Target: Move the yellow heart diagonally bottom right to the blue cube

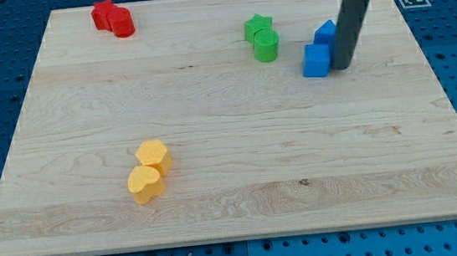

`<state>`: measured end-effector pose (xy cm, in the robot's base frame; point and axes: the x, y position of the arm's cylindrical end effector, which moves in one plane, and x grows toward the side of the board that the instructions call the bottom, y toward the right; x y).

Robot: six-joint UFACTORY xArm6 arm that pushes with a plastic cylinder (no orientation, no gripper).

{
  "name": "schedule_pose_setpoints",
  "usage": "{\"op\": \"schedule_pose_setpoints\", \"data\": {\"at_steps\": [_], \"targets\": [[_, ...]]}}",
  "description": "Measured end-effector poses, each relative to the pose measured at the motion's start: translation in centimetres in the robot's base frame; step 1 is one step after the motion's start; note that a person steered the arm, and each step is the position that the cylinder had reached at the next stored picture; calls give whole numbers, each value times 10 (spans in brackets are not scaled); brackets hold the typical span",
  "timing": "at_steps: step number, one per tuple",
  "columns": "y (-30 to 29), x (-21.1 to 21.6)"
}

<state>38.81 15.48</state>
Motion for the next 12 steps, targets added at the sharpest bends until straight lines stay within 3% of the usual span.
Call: {"op": "schedule_pose_setpoints", "data": {"at_steps": [2, 3, 5, 6, 8, 12], "targets": [[-56, 0], [-53, 36], [-74, 178], [-122, 217], [-276, 230], [-275, 195]]}}
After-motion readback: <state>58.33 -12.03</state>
